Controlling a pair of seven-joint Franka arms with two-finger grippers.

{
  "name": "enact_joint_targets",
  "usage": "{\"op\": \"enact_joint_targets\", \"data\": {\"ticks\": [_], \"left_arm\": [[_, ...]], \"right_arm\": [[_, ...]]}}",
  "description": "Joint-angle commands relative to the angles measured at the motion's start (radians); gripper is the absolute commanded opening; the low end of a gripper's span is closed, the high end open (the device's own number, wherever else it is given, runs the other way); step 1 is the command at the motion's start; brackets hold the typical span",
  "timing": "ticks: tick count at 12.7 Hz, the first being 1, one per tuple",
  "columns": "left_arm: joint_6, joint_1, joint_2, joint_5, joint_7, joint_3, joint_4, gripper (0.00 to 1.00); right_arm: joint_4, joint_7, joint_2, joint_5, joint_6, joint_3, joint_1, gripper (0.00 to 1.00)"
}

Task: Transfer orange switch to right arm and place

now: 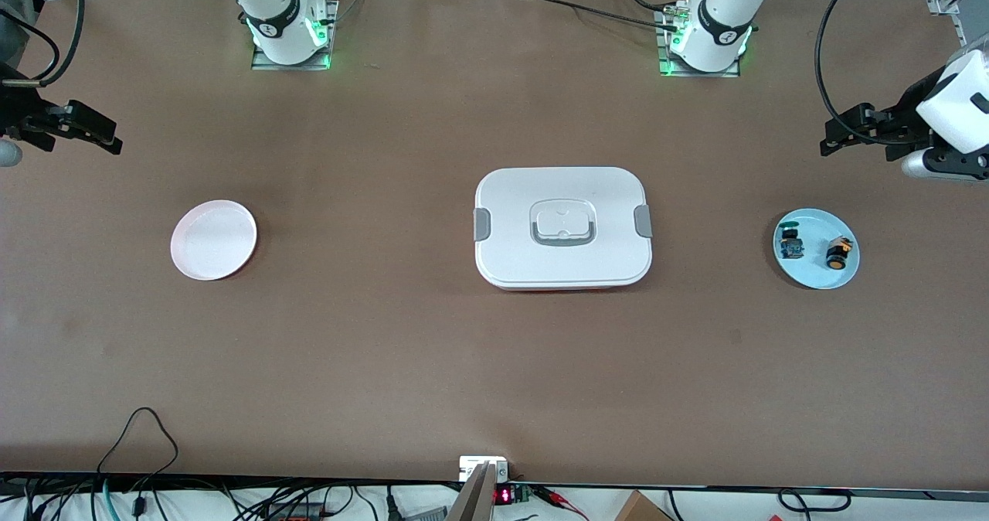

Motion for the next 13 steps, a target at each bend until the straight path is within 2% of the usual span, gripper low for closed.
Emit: {"op": "enact_joint_targets", "data": {"ticks": [1, 11, 13], "left_arm": [[-0.031, -0.001, 0.013, -0.007, -0.006, 0.003, 0.031, 1.00], [-0.034, 0.002, 0.025, -0.005, 0.001, 0.008, 0.037, 1.00], [-0.104, 0.000, 0.022, -0.005, -0.004, 0.008, 0.031, 1.00]], "right_arm": [[0.024, -0.012, 0.006, 0.001, -0.026, 0.001, 0.000, 1.00], [0.024, -0.013, 0.007, 0.001, -0.026, 0.000, -0.002, 1.00], [0.024, -0.012, 0.006, 0.001, -0.026, 0.000, -0.002, 1.00]]}}
